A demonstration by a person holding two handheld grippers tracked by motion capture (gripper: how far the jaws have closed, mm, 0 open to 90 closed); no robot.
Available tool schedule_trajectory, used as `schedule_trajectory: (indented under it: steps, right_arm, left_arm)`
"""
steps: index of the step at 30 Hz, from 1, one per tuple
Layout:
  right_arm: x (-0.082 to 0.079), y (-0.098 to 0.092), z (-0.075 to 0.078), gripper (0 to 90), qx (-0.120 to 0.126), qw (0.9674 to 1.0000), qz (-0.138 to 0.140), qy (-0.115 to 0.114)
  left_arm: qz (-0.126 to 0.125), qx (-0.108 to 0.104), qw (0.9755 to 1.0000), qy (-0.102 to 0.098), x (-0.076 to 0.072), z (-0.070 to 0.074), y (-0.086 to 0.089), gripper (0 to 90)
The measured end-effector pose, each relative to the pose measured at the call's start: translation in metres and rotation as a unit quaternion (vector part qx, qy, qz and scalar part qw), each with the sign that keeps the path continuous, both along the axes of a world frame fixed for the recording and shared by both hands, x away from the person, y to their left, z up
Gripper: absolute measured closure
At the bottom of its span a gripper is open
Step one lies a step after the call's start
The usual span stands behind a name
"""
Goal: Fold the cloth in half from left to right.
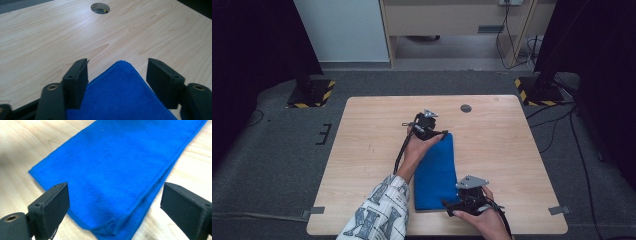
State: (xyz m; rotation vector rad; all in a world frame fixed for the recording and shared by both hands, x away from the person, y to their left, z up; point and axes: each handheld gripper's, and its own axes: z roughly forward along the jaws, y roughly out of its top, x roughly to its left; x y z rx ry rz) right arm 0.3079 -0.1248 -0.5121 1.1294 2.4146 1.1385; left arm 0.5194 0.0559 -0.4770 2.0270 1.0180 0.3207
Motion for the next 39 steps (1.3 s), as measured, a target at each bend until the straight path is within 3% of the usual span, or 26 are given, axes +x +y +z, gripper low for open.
schedule_trajectory:
  steps: [9,15,26,34,37,39]
  right_arm:
    - [0.017,-0.008,-0.003,6.7,-0.002,0.9999,-0.008,-0.011]
    - [0.029,-0.010,-0.005,7.3,-0.009,0.9999,-0.005,-0.012]
    - [0.044,-0.008,0.000,9.9,-0.011,0.9997,0.011,-0.017]
    - [0.060,-0.006,0.008,11.4,-0.020,0.9995,0.009,-0.021]
    - [0.067,-0.006,0.012,13.9,-0.030,0.9992,0.000,-0.026]
    - [0.073,-0.006,0.015,14.0,-0.031,0.9992,-0.004,-0.026]
  left_arm:
    - [0.005,0.024,0.9996,0.014,-0.009,-0.004,0.008,17.2]
    - [0.016,0.039,0.9991,0.009,-0.015,-0.001,0.014,10.7]
    - [0.007,0.049,0.9987,0.009,-0.027,0.002,0.024,7.6]
    - [-0.004,0.044,0.9990,0.011,-0.038,0.006,0.033,7.3]
    - [-0.011,0.035,0.9991,0.022,-0.040,0.005,0.037,7.3]
    - [-0.008,0.046,0.9988,0.016,-0.042,0.005,0.038,7.4]
